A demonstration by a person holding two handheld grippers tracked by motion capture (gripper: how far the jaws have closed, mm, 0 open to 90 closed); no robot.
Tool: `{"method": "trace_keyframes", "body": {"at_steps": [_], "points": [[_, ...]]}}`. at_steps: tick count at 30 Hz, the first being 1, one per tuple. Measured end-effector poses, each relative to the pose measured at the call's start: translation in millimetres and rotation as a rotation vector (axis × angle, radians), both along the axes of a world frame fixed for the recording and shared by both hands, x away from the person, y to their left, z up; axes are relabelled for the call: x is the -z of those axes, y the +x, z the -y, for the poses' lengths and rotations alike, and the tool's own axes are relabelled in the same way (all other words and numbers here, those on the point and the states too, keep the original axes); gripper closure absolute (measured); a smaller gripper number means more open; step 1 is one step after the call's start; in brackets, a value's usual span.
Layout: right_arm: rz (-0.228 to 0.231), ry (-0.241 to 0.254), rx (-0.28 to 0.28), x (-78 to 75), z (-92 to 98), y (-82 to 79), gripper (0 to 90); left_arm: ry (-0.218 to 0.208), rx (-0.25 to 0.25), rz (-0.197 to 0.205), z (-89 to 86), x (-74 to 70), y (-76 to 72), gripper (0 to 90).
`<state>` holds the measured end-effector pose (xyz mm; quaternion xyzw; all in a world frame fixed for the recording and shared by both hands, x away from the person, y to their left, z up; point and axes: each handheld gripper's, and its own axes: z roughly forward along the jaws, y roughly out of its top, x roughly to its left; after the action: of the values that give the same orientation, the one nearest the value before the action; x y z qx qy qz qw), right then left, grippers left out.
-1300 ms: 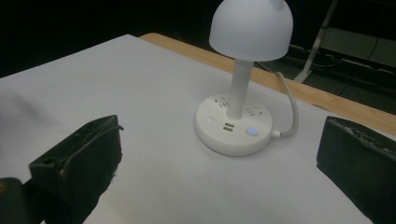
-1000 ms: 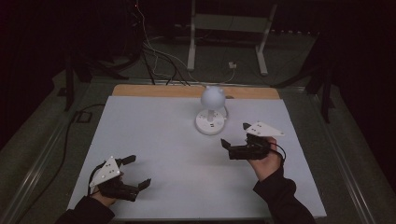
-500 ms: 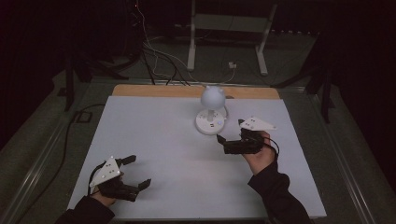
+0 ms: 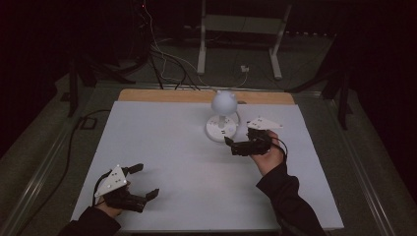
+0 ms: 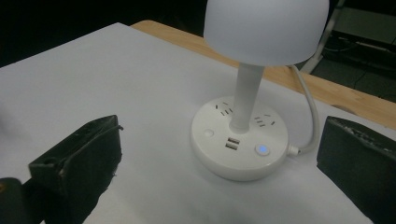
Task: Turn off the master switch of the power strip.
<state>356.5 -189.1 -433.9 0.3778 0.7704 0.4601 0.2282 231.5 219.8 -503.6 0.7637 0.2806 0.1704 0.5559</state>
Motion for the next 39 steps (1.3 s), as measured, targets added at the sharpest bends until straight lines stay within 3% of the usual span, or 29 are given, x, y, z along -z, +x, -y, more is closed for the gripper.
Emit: {"method": "trace_keyframes", "body": {"at_steps": [8, 19, 26, 27, 31, 36, 38, 39], "points": [[-0.042, 0.030, -0.007, 7.9, -2.1, 13.4, 0.0, 0.000, 0.001, 0.000, 0.2, 0.0, 0.0, 0.3], [-0.074, -0.027, 0.016, 21.1, -5.3, 30.0, 0.0, -0.004, 0.003, 0.001, 0.5, 0.0, -0.1, 0.3], [-0.096, -0.016, 0.048, 32.0, -4.6, 35.8, 0.0, -0.004, 0.006, -0.001, 0.6, 0.1, 0.0, 0.3], [-0.098, 0.002, 0.066, 34.2, -2.9, 36.8, 6.0, -0.002, 0.007, -0.001, 0.7, 0.1, -0.2, 0.3], [-0.106, 0.021, 0.097, 36.0, 0.2, 39.3, 11.5, -0.003, 0.006, 0.001, 0.9, 0.1, 0.0, 0.3], [-0.109, 0.018, 0.157, 36.1, 5.8, 42.1, 28.7, 0.000, 0.007, 0.001, 0.9, 0.2, 0.1, 0.3], [-0.103, 0.017, 0.167, 36.3, 6.2, 42.4, 31.0, -0.001, 0.005, -0.001, 0.9, 0.3, 0.3, 0.3], [-0.101, 0.009, 0.182, 36.9, 6.5, 42.9, 37.0, 0.001, 0.006, 0.000, 0.9, 0.3, 0.1, 0.3]]}}
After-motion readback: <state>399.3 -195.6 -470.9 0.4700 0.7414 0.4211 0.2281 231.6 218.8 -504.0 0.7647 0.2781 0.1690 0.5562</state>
